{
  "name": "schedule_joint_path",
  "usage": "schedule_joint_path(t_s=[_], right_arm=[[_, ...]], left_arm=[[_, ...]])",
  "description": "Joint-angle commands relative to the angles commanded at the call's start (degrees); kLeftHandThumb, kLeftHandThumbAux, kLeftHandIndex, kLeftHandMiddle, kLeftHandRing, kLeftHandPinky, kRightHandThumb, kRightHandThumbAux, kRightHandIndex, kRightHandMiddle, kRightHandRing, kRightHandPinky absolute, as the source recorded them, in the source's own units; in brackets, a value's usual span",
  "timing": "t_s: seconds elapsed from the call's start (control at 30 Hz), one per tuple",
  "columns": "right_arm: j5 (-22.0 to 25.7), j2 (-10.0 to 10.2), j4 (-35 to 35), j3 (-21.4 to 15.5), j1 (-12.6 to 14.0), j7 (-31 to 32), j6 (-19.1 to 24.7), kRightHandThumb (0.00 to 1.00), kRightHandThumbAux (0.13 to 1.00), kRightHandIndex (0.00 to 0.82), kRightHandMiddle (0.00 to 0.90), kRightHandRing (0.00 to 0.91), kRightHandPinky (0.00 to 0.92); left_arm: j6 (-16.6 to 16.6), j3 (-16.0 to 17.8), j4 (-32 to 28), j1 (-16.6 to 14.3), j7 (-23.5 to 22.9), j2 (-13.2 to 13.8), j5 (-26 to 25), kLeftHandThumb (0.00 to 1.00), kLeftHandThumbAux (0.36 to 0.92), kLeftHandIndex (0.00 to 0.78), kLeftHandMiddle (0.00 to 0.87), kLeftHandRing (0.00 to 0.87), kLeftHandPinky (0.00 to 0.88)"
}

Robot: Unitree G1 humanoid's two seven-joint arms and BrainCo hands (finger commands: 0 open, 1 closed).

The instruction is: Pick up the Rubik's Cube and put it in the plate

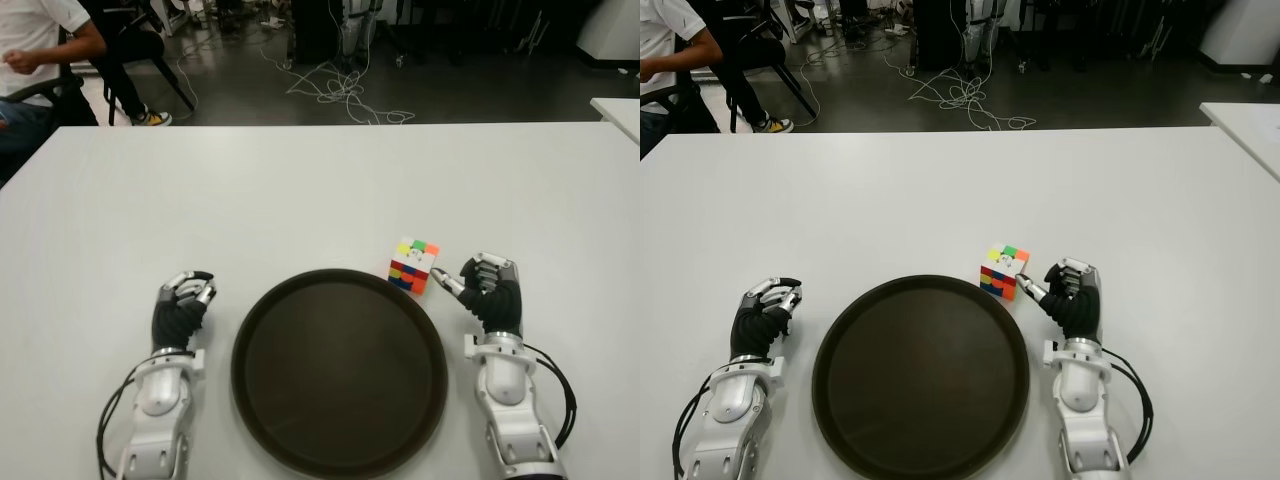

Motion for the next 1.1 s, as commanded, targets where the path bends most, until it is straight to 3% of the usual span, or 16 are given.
schedule_joint_path(t_s=[0.37, 0.53, 0.6, 0.73, 0.83, 0.9, 1.1], right_arm=[[-5.9, -2.0, -0.9, 0.8, -1.0, -0.6, -0.8, 0.185, 0.846, 0.635, 0.767, 0.797, 0.804], [-8.1, -3.7, -1.8, 1.4, -1.4, -0.3, -1.2, 0.164, 0.837, 0.527, 0.563, 0.582, 0.566], [-8.0, -4.1, -2.1, 1.5, -1.4, 0.1, -1.4, 0.171, 0.826, 0.429, 0.442, 0.452, 0.445], [-7.3, -4.6, -2.6, 1.5, -1.2, 1.1, -1.7, 0.180, 0.823, 0.349, 0.353, 0.357, 0.362], [-5.6, -6.2, -4.7, 1.7, -0.7, 5.3, -1.0, 0.102, 0.823, 0.240, 0.251, 0.249, 0.248], [-5.0, -7.3, -6.3, 1.8, -0.3, 8.1, -0.2, 0.042, 0.793, 0.117, 0.130, 0.122, 0.119], [-4.6, -8.8, -9.3, 1.7, 0.3, 13.2, 1.6, 0.004, 0.801, 0.013, 0.016, 0.014, 0.013]], left_arm=[[-1.5, 0.5, 0.9, -0.2, 0.0, -0.7, -1.4, 0.711, 0.704, 0.444, 0.824, 0.832, 0.825], [-1.6, 0.0, 0.9, -0.1, -0.4, -0.3, -1.2, 0.710, 0.705, 0.443, 0.823, 0.826, 0.814], [-1.4, -0.1, 0.7, 0.0, -0.3, -0.2, -1.1, 0.710, 0.705, 0.443, 0.823, 0.825, 0.814], [-1.1, -0.4, 0.5, 0.1, -0.3, -0.2, -0.9, 0.710, 0.706, 0.443, 0.824, 0.825, 0.814], [-0.3, -0.4, 0.1, 0.1, -0.2, -0.2, -1.0, 0.709, 0.706, 0.443, 0.820, 0.824, 0.813], [0.1, -0.4, -0.1, 0.1, -0.1, -0.3, -1.2, 0.709, 0.706, 0.443, 0.819, 0.823, 0.813], [0.6, -0.5, -0.5, 0.3, 0.0, -0.5, -1.2, 0.710, 0.705, 0.443, 0.819, 0.824, 0.815]])
